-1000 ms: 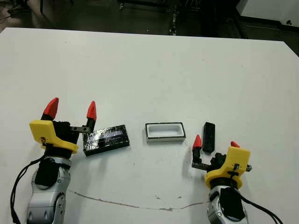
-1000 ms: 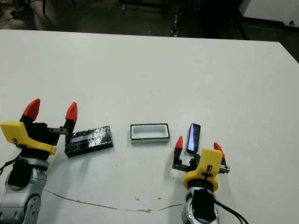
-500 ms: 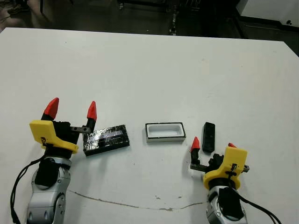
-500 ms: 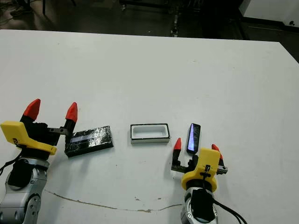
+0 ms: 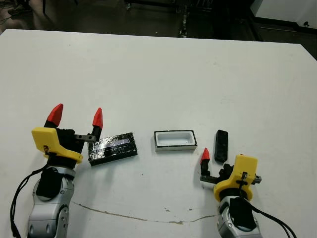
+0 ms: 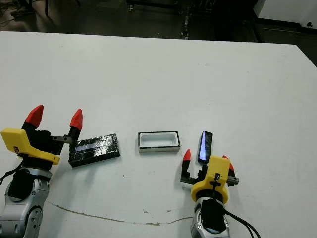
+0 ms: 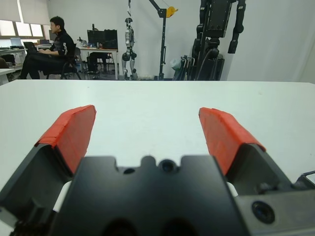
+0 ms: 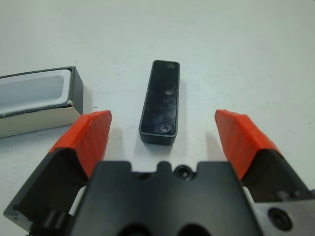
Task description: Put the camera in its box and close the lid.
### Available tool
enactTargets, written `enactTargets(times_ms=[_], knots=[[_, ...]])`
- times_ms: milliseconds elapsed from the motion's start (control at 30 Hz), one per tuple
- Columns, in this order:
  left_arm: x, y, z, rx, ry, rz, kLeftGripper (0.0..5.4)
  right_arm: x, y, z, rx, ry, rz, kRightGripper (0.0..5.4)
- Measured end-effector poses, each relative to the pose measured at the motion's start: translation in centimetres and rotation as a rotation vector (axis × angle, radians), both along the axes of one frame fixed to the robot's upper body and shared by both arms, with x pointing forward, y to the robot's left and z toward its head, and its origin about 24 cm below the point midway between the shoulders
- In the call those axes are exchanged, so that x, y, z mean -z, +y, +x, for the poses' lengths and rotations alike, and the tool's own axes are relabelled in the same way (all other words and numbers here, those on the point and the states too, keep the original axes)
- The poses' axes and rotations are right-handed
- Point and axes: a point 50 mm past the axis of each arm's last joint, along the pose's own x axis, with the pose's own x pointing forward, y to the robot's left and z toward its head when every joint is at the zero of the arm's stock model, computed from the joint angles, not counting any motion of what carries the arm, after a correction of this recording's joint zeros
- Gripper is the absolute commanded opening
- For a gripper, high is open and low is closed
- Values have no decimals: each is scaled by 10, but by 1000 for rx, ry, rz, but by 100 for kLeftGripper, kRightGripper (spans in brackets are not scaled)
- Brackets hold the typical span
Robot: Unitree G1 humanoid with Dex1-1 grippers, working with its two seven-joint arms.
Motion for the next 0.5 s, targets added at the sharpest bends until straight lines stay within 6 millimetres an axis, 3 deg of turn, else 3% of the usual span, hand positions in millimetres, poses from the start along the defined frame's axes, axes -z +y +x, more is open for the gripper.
enactTargets(times_ms=[500], knots=[[0, 0, 0, -2, 1, 11, 536, -1, 1, -1, 2, 41, 15, 540]])
